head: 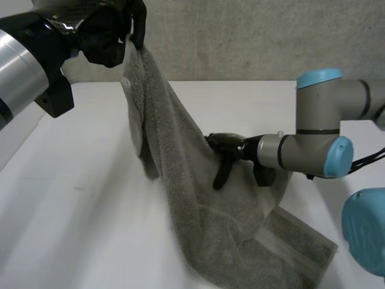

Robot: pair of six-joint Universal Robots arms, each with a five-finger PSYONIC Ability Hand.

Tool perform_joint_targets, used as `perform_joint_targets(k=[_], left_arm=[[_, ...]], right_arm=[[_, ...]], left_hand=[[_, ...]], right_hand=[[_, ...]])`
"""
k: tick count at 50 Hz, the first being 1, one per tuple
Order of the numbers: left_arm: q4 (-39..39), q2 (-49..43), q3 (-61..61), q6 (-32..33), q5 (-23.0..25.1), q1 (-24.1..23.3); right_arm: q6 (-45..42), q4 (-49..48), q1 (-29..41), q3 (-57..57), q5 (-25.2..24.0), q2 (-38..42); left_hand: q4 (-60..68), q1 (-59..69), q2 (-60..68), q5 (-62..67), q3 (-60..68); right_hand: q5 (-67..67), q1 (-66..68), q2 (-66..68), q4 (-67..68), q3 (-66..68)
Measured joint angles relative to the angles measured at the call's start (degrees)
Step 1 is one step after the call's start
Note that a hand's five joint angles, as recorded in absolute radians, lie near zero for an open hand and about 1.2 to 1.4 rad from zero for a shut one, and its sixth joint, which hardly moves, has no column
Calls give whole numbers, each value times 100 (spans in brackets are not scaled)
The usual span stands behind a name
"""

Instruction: Fold the towel.

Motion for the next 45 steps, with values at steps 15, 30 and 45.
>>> perform_joint_targets(k=[15, 30, 45], left_arm=[[35, -26, -201, 45, 8, 426], [59, -1046, -438, 104, 12, 720], [44, -1733, -1123, 924, 3, 521]], right_arm=[[-121, -23, -13, -20, 494, -393], [-1850, -1771, -650, 2523, 1443, -3380], [-4129, -2437, -590, 5812, 2250, -5194]], left_hand=[[0, 0, 0, 0, 0], [0, 0, 0, 0, 0], [0, 0, 0, 2, 0]], right_hand=[[5354, 5366, 5281, 5408, 5358], [5355, 5367, 5281, 5408, 5358], [5356, 5367, 5281, 5408, 5358]])
